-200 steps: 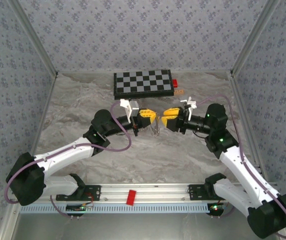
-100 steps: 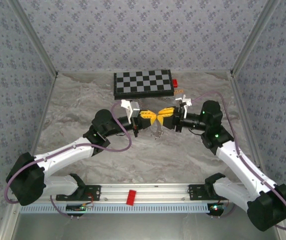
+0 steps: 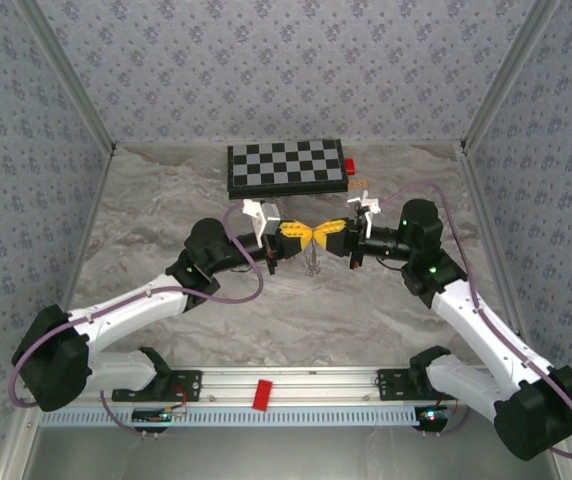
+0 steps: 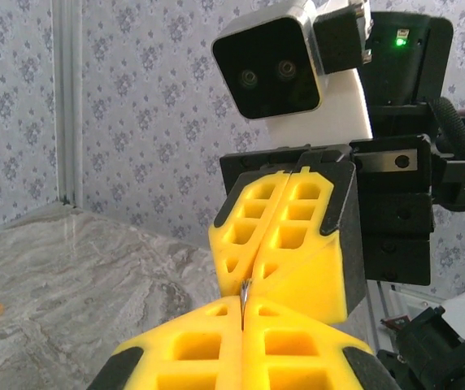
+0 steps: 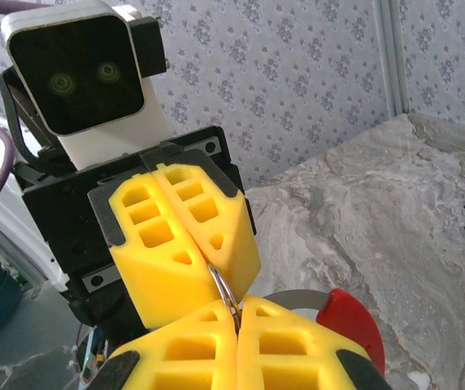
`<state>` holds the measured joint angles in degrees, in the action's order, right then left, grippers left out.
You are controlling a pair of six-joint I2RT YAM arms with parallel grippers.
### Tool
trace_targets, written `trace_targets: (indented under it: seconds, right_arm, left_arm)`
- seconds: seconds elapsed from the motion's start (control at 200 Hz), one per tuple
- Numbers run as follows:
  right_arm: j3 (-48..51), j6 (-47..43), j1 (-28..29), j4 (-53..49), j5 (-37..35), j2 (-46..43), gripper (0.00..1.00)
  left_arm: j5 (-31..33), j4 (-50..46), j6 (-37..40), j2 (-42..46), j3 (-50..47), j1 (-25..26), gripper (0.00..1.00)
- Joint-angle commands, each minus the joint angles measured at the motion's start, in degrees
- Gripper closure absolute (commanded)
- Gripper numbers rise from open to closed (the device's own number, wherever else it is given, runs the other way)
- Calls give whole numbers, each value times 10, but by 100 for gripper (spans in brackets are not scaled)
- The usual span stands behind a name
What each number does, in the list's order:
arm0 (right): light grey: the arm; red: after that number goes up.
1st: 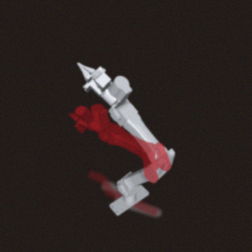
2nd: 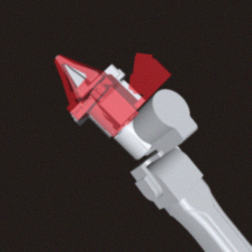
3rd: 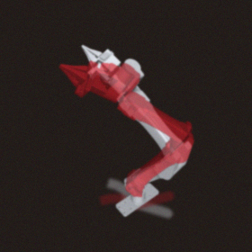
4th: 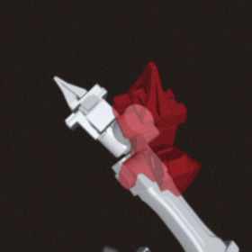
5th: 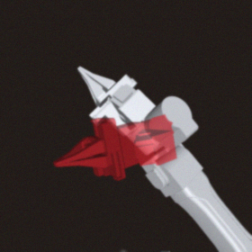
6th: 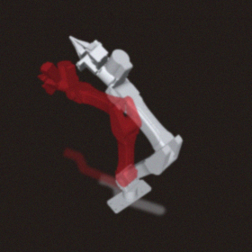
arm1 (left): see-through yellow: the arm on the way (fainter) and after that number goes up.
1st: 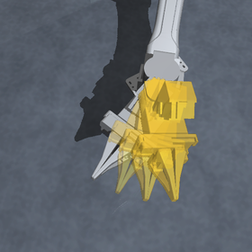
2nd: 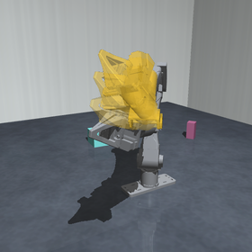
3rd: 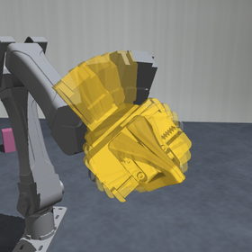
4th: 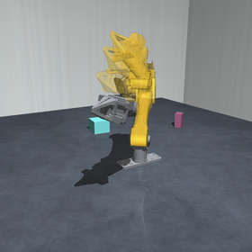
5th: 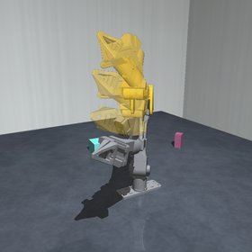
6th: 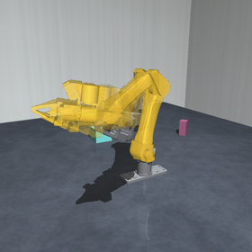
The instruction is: Put the keys on the keyring
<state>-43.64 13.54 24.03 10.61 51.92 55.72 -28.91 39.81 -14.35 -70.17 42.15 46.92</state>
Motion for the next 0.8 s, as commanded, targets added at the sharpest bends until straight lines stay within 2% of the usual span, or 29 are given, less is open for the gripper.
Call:
trace_targets:
  seconds: [0.0, 0.11, 0.195, 0.385, 0.54, 0.705, 0.8]
  right_arm:
    - [-28, -42, -13, -67, 14, -15, 100]
    - [-55, -106, -31, -159, 12, -16, 100]
    - [-82, -161, -32, -233, -4, -15, 100]
    - [-126, -236, -22, -322, -41, 6, 100]
    - [-179, -282, 25, -414, -97, 48, 100]
    - [-258, -348, 62, -544, -144, 109, 100]
    - [-283, -367, 76, -578, -158, 128, 100]
  left_arm:
    - [0, -22, 18, 22, 14, -1, 89]
    - [-6, -65, 18, 32, 21, -20, 74]
    - [-13, -85, 26, 41, 18, -32, 74]
    - [-29, -185, 91, 55, 39, -44, 74]
    - [-31, -276, 154, 65, 59, -45, 72]
    - [-39, -299, 190, 72, 56, -46, 72]
    - [-56, -319, 207, 64, 62, -46, 72]
